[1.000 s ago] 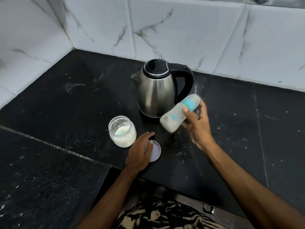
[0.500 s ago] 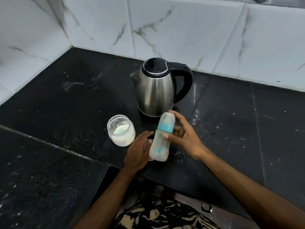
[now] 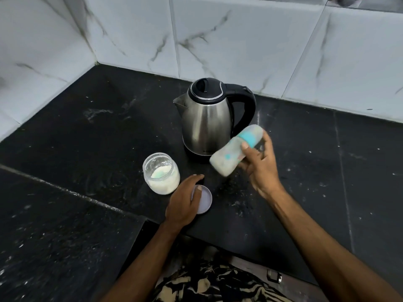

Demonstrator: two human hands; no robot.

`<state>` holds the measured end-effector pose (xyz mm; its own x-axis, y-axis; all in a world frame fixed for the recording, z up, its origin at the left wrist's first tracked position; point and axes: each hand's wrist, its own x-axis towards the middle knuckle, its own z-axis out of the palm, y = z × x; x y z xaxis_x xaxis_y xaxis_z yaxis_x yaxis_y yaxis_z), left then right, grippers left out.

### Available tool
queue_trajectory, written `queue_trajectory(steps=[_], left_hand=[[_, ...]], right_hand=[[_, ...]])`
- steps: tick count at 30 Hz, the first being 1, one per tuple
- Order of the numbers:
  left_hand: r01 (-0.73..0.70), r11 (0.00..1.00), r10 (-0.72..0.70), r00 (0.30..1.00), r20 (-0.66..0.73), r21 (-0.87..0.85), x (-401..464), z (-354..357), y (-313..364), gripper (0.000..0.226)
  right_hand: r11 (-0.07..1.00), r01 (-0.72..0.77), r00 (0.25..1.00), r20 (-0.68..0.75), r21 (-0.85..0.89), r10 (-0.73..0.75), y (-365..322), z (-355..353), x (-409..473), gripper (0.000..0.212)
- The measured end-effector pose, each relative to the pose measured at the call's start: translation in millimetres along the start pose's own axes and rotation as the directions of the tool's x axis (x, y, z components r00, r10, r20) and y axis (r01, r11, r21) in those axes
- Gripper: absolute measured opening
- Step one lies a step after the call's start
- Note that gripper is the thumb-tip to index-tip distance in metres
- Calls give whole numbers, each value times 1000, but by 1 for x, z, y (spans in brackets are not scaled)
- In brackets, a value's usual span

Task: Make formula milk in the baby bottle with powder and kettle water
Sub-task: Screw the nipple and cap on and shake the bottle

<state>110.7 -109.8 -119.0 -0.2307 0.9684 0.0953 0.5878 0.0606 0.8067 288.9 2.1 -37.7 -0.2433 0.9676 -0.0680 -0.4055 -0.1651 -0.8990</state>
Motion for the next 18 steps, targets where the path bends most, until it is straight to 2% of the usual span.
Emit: queue_trajectory(steps=[2, 4, 6, 7, 9, 11, 13, 16, 18], left_hand=[[0, 1000, 0, 1000, 3, 1, 1, 1, -2, 41], [-9, 1000, 9, 1000, 28, -13, 2, 0, -6, 37], [-31, 999, 33, 997, 67, -34, 3, -1, -8, 37], [-38, 999, 40, 997, 59, -31, 2, -1, -8, 37], [-24, 1000, 24, 1000, 4, -7, 1, 0, -4, 38], [3, 1000, -3, 1000, -2, 4, 0, 0, 0, 41], [0, 1000, 0, 1000, 6, 4, 0, 0, -1, 41], [-27, 999, 31, 996, 79, -47, 3, -3, -5, 43], [-26, 999, 29, 997, 72, -40, 3, -3, -5, 41]], right_hand=[[999, -15, 1000, 3, 30, 15, 2, 0, -1, 72], [988, -71, 983, 157, -140, 93, 11, 0, -13, 74], [954, -79, 933, 316, -288, 173, 19, -2, -22, 78], [959, -61, 937, 316, -277, 151, 19, -1, -21, 77], [988, -48, 988, 141, -144, 68, 10, 1, -12, 73], [999, -35, 999, -5, 4, 35, 2, 2, -2, 72], [999, -36, 999, 37, -17, 37, 3, 3, -5, 71], [969, -66, 947, 290, -237, 136, 14, 4, -23, 73], [968, -38, 946, 303, -249, 115, 13, 4, -21, 75]])
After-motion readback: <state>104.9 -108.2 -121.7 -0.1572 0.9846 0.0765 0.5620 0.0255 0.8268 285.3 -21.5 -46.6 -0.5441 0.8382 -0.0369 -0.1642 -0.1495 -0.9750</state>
